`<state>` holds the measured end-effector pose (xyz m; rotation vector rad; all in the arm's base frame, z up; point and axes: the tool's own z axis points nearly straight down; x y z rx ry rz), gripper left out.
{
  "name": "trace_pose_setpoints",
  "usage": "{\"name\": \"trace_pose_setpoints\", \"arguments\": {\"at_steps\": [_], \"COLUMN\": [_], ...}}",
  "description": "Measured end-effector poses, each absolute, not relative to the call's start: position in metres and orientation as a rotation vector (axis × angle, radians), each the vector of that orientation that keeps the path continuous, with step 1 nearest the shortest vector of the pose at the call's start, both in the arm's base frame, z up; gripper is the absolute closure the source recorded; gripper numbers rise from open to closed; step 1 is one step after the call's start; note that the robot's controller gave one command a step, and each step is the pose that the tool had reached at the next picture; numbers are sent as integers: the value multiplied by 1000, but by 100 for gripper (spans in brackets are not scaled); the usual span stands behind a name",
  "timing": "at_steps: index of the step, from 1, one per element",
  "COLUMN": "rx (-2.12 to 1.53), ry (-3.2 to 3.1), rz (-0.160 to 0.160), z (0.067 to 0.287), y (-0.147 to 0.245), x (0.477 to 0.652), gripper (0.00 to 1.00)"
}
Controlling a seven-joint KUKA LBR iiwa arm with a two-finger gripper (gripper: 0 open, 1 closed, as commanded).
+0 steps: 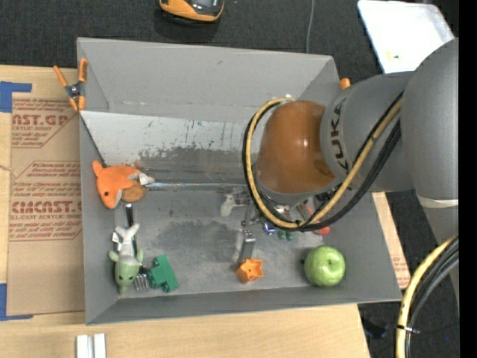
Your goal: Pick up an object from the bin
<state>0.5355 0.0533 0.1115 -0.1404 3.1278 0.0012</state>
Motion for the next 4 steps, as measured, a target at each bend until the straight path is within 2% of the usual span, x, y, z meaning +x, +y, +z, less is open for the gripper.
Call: {"name": "trace_pose_setpoints", "arguments": {"at_steps": [1, 2, 3, 4], "rx": [181, 231, 4, 314], "ry": [3130, 3133, 3139, 3116], "rz": [4, 9, 5, 12], "z": [89, 100, 137, 91], "y": [113, 133, 118, 152], "x": [516, 519, 518, 534], "gripper": [0, 0, 0, 0]}}
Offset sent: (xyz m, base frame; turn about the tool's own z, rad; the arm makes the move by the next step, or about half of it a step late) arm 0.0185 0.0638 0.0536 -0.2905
